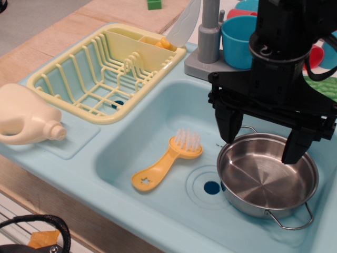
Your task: Put pot or pan from sink into drying rack
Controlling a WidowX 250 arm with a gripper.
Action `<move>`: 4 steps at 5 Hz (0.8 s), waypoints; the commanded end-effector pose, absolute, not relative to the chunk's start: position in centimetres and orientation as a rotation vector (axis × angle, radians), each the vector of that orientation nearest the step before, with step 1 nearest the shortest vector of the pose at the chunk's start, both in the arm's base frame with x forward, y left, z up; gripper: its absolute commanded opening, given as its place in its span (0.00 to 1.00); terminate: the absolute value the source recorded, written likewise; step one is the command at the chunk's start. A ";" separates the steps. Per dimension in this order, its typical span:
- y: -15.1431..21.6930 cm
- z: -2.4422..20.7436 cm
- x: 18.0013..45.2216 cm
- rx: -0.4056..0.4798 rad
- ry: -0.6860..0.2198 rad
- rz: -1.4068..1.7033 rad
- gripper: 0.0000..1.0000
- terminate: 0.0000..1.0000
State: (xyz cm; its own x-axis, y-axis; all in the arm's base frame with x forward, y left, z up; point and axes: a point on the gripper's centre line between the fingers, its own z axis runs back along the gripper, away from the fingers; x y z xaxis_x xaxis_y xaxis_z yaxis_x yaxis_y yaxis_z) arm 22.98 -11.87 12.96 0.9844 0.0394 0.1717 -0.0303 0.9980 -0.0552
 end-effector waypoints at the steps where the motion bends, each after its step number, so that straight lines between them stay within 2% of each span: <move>1: -11.9 13.0 23.0 -0.052 -0.174 0.035 1.00 0.00; 3: -11.2 12.0 21.2 -0.023 -0.174 0.267 1.00 0.00; 4: -10.9 11.1 20.8 -0.037 -0.167 0.331 1.00 0.00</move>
State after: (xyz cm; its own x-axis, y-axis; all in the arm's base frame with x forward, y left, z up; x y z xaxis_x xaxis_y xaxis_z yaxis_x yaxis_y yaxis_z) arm 20.41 -10.97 9.88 0.9338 0.3366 0.1216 -0.3325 0.9416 -0.0533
